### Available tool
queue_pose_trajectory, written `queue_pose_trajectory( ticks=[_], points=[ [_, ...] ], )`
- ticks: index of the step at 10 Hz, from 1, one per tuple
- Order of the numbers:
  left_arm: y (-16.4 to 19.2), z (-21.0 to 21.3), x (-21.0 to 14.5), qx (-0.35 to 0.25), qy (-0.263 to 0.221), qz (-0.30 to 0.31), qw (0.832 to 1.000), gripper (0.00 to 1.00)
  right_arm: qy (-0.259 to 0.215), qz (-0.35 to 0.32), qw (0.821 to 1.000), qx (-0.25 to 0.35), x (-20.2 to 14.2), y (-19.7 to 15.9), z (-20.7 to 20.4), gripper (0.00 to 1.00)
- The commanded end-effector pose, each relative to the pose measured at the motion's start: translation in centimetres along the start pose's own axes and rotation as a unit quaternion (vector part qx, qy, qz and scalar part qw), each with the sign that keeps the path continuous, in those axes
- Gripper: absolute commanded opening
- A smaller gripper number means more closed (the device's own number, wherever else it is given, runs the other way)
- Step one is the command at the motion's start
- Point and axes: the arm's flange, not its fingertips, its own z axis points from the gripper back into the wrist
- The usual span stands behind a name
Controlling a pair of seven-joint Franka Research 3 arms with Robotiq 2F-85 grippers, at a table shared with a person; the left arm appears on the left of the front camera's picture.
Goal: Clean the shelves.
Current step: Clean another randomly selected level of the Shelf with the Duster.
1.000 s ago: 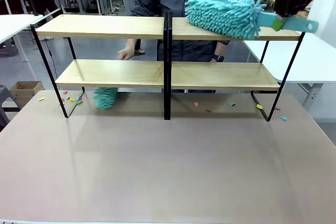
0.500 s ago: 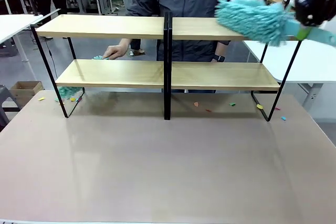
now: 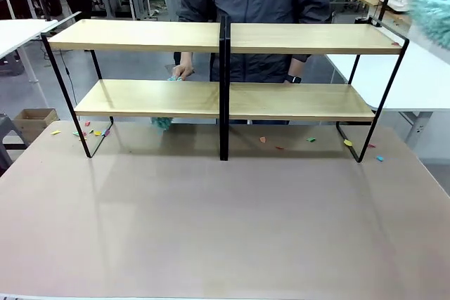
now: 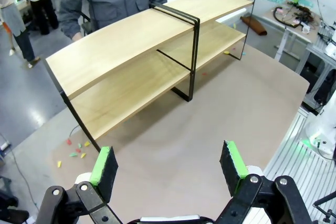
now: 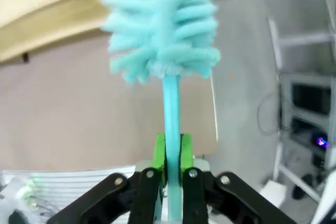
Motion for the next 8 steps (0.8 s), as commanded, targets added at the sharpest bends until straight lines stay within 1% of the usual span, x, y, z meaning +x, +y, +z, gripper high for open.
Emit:
queue_pose_trajectory(
  ticks=[1,3,5,8],
  points=[
    [-0.1,0.2,0.0,0.006,0.001,0.001,1.0,1.0,-0.052,0.115,0.985,0.12,-1.2,1.5,0.3,0.12],
    [-0.1,0.2,0.0,0.006,0.001,0.001,1.0,1.0,-0.048,0.124,0.98,0.145,-1.1,0.9,0.3,0.12],
    [-0.1,0.2,0.0,0.006,0.001,0.001,1.0,1.0,-0.046,0.118,0.98,0.154,-1.0,0.2,-0.1,0.12],
    [-0.1,0.2,0.0,0.006,0.001,0.001,1.0,1.0,-0.044,0.132,0.974,0.179,-1.0,-0.3,0.1,0.12]
  ],
)
